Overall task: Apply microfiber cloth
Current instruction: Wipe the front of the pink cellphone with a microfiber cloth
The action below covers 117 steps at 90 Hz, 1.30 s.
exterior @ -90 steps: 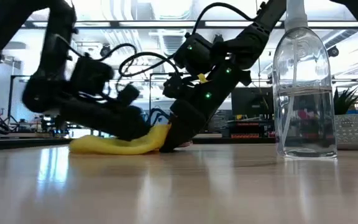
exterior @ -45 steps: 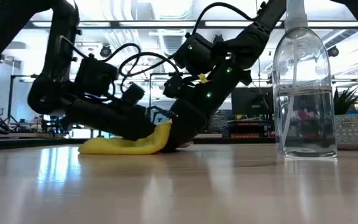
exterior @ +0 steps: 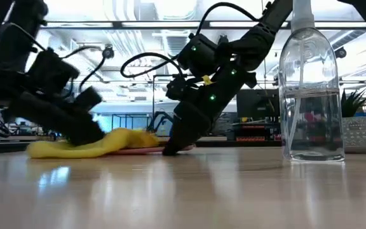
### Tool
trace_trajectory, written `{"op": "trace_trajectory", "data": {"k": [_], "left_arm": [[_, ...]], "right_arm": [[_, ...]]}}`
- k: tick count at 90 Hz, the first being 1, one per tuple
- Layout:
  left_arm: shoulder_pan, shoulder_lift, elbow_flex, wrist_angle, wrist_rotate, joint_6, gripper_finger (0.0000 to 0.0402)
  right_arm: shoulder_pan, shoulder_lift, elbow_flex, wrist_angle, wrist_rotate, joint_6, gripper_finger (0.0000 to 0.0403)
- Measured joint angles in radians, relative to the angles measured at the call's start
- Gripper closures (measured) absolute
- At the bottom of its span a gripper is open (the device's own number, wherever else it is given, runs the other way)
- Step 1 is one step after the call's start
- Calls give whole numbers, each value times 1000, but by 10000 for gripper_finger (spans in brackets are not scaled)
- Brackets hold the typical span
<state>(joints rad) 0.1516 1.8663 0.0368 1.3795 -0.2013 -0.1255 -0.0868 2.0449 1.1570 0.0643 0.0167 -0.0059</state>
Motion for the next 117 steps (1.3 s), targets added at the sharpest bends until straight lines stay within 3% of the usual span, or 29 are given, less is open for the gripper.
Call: {"op": "trace_trajectory", "data": {"k": [10, 28, 57, 82, 95, 117], "left_arm": [[-2, -46, -15, -22, 12, 0, 393], [-4, -38, 91, -61, 126, 12, 393], [-70, 100, 353, -108, 245, 69, 393], [-83, 234, 522, -110, 268, 81, 393], [-83, 230, 513, -110, 272, 89, 393], [-84, 155, 356, -115, 299, 128, 393]], "right_arm": [[0, 0, 0, 1, 0, -2, 74], [0, -1, -1, -1, 1, -1, 70], [0, -1, -1, 2, 0, -5, 70], [1, -3, -3, -15, -9, -8, 73], [2, -4, -3, -11, -7, -5, 69], [3, -1, -1, 3, -2, -3, 74]]}}
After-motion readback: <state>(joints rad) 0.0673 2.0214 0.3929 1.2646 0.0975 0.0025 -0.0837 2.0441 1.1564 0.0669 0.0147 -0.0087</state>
